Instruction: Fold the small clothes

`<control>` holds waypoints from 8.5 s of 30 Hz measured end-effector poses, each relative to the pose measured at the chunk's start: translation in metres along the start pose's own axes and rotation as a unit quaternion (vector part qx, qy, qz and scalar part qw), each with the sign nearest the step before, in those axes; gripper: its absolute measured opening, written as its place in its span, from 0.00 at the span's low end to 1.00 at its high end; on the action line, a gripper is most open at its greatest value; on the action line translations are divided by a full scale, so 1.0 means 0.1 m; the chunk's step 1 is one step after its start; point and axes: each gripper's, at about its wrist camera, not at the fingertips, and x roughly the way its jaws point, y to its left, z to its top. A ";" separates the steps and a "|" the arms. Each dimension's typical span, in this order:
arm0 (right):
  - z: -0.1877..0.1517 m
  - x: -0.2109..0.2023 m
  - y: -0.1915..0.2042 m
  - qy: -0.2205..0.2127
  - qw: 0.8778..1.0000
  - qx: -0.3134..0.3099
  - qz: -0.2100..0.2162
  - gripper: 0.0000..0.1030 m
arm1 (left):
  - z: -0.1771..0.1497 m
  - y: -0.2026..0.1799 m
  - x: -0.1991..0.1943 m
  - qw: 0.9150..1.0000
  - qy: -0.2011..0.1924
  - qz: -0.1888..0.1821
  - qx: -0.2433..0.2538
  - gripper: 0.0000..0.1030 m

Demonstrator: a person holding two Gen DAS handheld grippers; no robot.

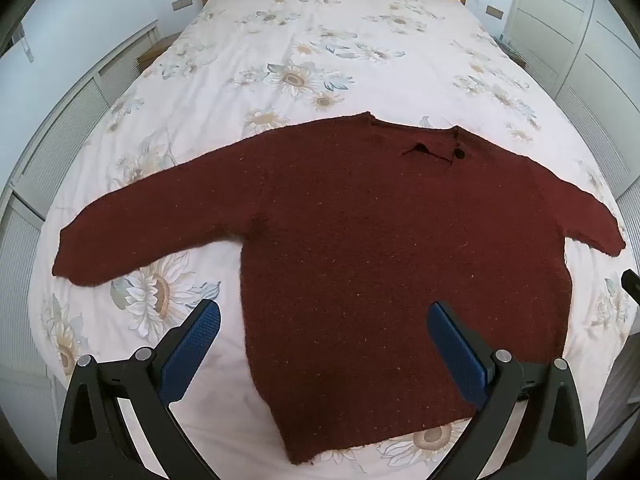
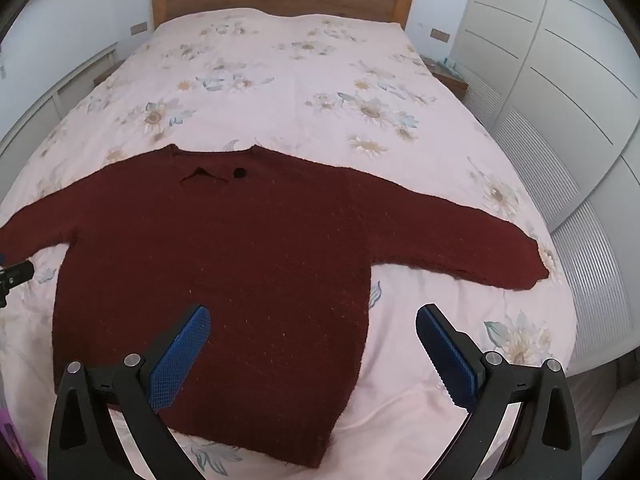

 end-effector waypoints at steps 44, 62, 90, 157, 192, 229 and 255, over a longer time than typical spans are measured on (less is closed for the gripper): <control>-0.09 0.11 0.16 0.020 0.999 -0.026 -0.008 1.00 | -0.02 -0.11 -0.12 1.000 -0.014 -0.005 0.025 0.99; -0.10 0.09 0.21 0.023 0.999 -0.035 -0.007 1.00 | -0.04 -0.11 -0.05 1.000 -0.004 -0.003 0.024 0.99; 0.00 0.28 -0.28 -0.003 1.000 0.002 -0.026 1.00 | 0.09 -0.07 0.14 0.999 0.005 0.002 0.034 0.99; 2.02 1.05 -0.35 -0.035 0.983 0.098 0.150 0.13 | 0.57 0.57 0.99 1.000 0.028 -0.009 0.011 0.99; 0.87 1.95 0.99 0.117 0.981 -0.062 0.142 0.79 | 0.45 0.71 1.14 0.998 0.048 -0.010 0.026 0.99; 0.21 2.33 -0.87 0.109 0.991 0.064 0.051 0.79 | 0.83 -2.44 2.01 0.930 0.077 -0.040 0.357 0.99; 0.32 2.23 -0.86 0.089 0.991 0.084 0.058 0.16 | 1.61 -0.68 1.63 0.988 0.007 -0.071 0.134 0.15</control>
